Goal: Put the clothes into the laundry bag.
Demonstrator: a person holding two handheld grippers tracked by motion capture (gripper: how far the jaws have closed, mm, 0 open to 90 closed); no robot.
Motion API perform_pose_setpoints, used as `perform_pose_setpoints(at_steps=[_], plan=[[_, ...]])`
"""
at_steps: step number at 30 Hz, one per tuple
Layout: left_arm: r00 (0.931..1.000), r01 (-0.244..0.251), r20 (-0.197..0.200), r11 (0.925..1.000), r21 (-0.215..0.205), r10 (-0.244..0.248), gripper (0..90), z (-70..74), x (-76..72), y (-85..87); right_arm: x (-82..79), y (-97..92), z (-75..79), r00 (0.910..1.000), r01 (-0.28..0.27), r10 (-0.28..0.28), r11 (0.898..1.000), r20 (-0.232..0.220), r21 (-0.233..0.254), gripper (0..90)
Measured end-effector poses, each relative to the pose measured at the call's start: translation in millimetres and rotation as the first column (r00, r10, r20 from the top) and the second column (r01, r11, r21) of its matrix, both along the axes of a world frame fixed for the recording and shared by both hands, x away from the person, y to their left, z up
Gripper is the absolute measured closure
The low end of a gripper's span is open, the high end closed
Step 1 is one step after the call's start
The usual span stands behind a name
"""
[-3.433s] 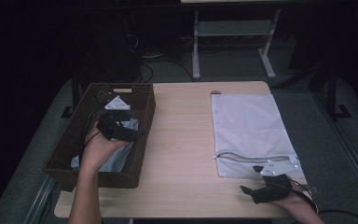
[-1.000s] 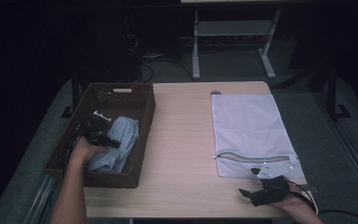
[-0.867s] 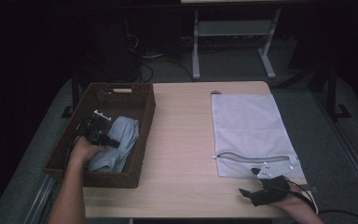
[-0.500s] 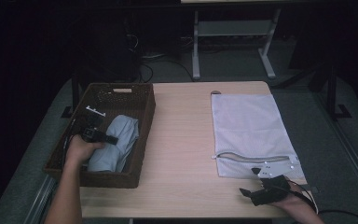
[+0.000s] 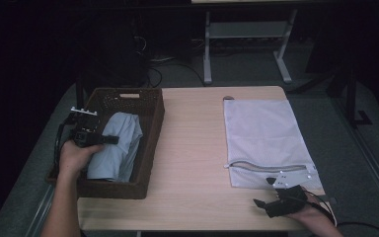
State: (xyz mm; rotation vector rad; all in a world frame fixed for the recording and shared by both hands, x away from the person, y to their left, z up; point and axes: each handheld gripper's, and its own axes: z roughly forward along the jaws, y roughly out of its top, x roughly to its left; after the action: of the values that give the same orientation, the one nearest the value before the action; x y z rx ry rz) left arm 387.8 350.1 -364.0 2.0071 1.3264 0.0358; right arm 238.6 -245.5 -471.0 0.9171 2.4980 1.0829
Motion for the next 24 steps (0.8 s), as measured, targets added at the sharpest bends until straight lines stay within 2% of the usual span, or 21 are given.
perform_pose_setpoints(at_steps=[5,10,24], plan=[[0.9982,-0.014,0.058,0.9987,-0.049,0.017,74.2,16.0,-6.9,2.9,-0.1,-0.1,0.1,1.0000,0.001,-0.001,1.000,0.001,0.000,11.9],[0.9929,-0.008,0.117,0.9962,-0.086,0.018,74.3,33.8,-13.9,2.6,0.0,0.3,0.0,1.0000,0.000,0.000,1.000,0.000,-0.001,11.9],[0.9769,0.044,0.213,0.9902,-0.133,-0.015,74.3,74.7,-25.1,-11.2,0.0,0.2,-0.1,1.0000,0.002,-0.002,1.000,-0.001,-0.003,11.9]])
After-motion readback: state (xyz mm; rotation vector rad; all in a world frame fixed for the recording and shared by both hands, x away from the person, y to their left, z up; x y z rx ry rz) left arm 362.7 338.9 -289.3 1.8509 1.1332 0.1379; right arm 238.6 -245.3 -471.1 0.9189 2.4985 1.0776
